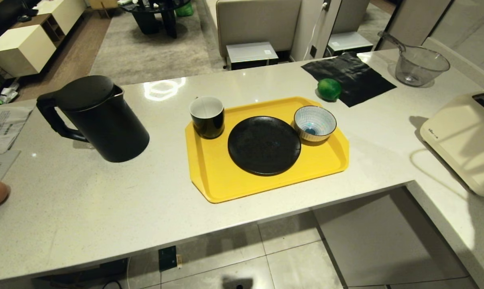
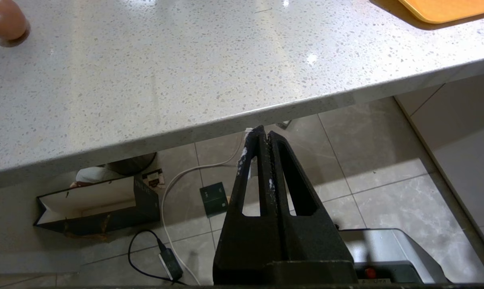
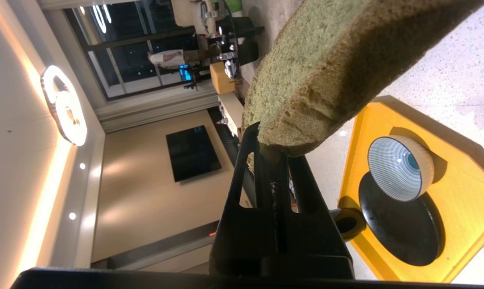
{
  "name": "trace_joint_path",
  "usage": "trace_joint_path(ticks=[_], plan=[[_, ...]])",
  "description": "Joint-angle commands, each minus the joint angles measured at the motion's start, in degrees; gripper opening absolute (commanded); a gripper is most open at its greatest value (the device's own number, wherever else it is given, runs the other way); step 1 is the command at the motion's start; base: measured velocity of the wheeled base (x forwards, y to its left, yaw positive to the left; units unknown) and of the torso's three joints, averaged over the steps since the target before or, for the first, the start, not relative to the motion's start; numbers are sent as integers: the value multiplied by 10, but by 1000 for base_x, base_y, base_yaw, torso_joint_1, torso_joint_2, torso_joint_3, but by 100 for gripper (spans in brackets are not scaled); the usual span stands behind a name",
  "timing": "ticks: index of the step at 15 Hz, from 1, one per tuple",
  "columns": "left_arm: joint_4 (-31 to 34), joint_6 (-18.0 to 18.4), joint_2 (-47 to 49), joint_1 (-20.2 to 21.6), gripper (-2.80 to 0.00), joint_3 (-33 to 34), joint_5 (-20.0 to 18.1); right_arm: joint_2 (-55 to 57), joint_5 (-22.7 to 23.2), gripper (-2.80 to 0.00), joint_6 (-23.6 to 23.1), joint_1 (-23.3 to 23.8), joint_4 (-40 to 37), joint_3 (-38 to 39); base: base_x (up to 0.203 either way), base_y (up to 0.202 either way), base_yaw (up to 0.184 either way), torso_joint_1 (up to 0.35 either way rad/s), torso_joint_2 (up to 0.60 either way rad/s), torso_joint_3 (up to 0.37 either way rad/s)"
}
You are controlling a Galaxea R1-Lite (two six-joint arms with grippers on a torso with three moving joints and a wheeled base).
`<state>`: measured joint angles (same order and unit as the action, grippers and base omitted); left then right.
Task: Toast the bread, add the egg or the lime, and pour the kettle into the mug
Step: Put the bread slices in the toaster
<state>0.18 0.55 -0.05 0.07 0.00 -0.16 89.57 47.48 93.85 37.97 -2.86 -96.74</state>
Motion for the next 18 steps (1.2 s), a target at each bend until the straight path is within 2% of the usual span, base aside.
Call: trace_joint_path(ticks=[1, 16, 18], plan=[[0, 0, 0, 0, -280, 0, 0, -5, 3, -280, 1, 0, 0, 4, 0, 0, 0, 0, 0, 0], [0, -2, 0, 1, -280, 0, 1, -4, 3, -280, -1, 0, 3, 4, 0, 0, 0, 0, 0, 0], [0, -2, 0, 1, -280, 0, 1, -4, 3, -280, -9, 0, 3, 8, 4, 4, -111, -2, 5, 2]])
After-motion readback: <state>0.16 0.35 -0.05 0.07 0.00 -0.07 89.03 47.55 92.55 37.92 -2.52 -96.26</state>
